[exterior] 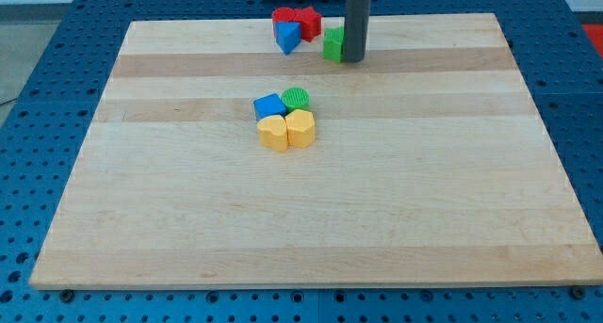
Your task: Move the green star closer to the red star
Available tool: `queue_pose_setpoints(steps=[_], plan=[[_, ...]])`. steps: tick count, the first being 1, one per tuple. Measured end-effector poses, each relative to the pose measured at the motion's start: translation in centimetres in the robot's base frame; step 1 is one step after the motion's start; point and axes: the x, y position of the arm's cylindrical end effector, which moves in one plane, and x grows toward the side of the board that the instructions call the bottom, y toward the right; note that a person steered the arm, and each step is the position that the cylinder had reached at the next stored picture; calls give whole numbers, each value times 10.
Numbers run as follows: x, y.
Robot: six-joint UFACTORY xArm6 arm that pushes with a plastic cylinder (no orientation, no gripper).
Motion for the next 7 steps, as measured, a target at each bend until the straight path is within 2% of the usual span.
queue_pose_setpoints(steps=[2,7], plan=[[-20,0],[-22,-31]])
